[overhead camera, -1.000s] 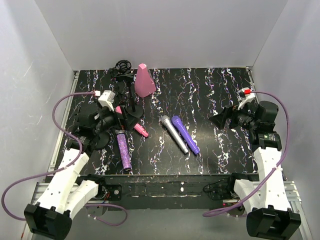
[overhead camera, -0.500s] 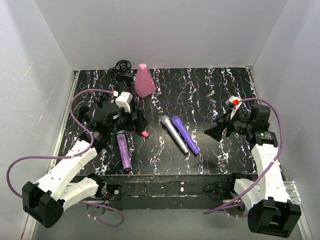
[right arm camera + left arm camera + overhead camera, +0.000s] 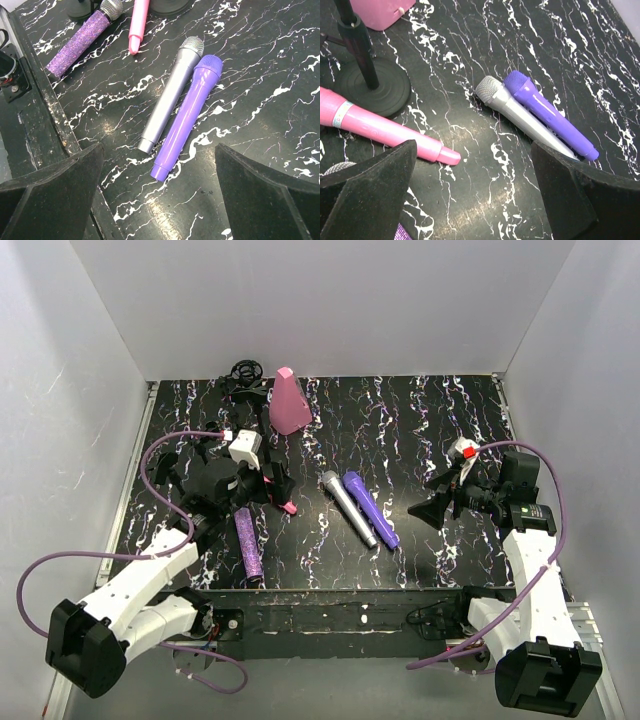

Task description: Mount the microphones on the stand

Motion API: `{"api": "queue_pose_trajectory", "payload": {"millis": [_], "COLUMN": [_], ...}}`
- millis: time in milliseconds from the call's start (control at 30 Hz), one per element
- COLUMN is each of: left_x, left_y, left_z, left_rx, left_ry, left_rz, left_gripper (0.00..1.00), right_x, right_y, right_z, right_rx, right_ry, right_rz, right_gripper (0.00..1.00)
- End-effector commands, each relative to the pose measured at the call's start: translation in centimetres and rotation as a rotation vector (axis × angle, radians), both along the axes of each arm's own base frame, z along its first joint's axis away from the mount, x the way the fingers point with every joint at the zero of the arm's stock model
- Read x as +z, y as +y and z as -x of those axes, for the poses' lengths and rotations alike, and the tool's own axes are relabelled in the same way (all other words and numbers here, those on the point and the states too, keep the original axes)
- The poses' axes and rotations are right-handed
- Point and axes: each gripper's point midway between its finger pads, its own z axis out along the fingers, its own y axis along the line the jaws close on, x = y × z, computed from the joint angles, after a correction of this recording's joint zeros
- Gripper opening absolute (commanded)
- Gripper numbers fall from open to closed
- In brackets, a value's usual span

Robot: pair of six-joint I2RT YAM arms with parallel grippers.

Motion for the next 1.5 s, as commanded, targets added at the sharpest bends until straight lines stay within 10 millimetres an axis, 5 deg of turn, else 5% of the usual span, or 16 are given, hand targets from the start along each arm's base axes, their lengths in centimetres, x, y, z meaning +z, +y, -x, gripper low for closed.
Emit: {"api": "queue_pose_trajectory", "payload": {"millis": [0,1467], "left_x": [1.2,1.5], "left_y": [-0.2,1.1], "left_z": [-0.9,-1.6], "left_rx": [0.01,0.076], "left_ry": [-0.074,-0.146], "left_rz": [0.015,0.005], "left_gripper": [0.98,0.98], "right_x": [0.2,0.0], "right_y": [0.3,0.5], "right_z": [0.3,0.8], "right_rx": [0.035,0.067], "right_ry": [-0.025,-0.039], "right_rz": [-0.005,-0.005], "right_gripper": [0.98,0.98]}}
